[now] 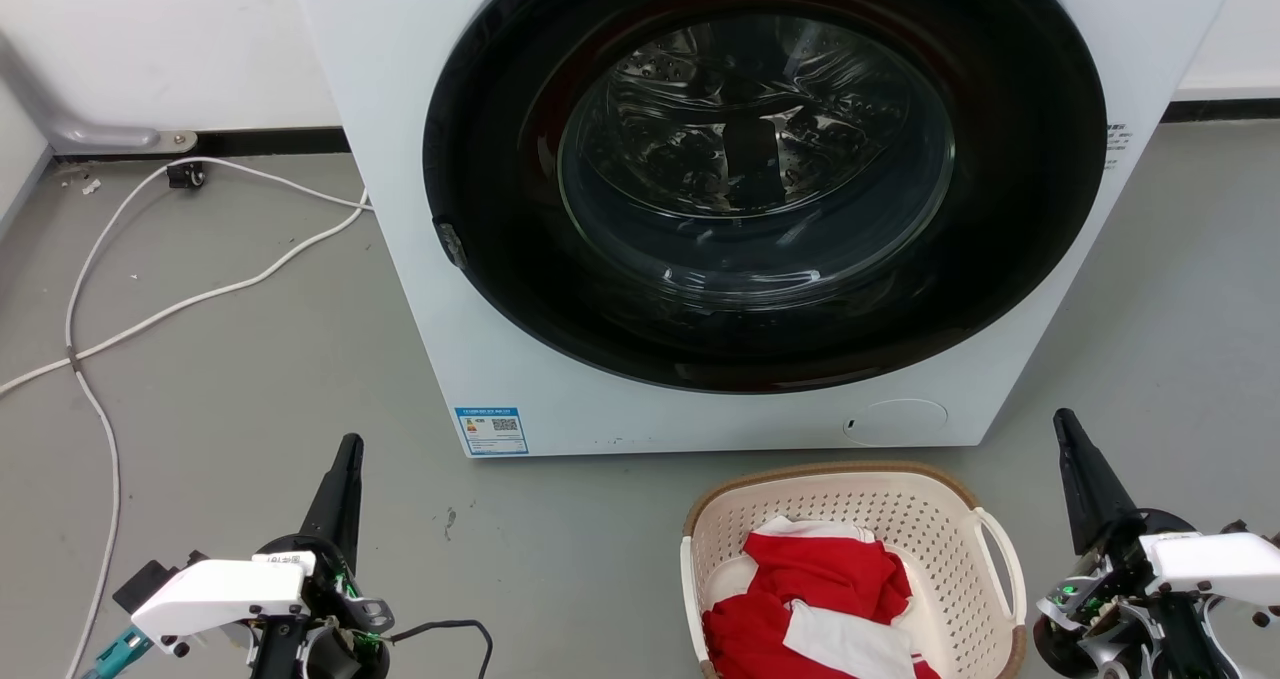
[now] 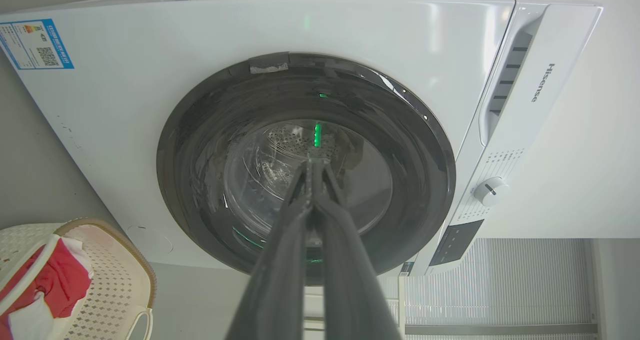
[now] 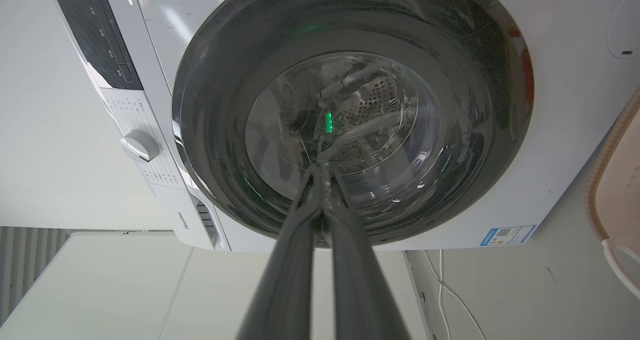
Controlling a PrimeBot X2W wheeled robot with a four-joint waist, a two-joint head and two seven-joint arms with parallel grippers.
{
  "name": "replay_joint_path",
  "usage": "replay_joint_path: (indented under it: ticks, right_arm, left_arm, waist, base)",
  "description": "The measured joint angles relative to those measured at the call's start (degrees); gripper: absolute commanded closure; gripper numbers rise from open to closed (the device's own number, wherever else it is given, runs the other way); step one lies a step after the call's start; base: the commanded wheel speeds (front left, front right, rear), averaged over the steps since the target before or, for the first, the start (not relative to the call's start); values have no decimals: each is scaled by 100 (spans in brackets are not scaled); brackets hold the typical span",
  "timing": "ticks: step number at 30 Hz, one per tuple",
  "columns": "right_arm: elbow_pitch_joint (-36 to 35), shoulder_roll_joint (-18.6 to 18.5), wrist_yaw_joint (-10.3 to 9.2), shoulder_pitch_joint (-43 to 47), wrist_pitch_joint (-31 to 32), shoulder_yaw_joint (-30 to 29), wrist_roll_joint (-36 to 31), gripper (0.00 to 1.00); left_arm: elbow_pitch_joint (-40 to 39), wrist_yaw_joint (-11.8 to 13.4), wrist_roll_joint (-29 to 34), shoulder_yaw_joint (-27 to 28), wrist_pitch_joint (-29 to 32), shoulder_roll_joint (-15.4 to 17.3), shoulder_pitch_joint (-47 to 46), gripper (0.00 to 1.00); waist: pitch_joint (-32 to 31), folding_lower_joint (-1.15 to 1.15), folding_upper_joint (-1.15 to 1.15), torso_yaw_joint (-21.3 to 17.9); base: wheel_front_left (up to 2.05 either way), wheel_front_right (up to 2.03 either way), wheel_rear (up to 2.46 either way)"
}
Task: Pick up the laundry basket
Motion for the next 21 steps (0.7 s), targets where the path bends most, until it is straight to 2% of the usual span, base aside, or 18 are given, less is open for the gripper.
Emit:
replay_joint_path:
  ticks: [21]
  right_arm:
    - [0,0,0,0,0,0,0,100]
  left_arm:
    - [0,0,1,3,0,-2,0,100]
  waist:
    - [0,0,0,0]
  base:
    - [0,0,0]
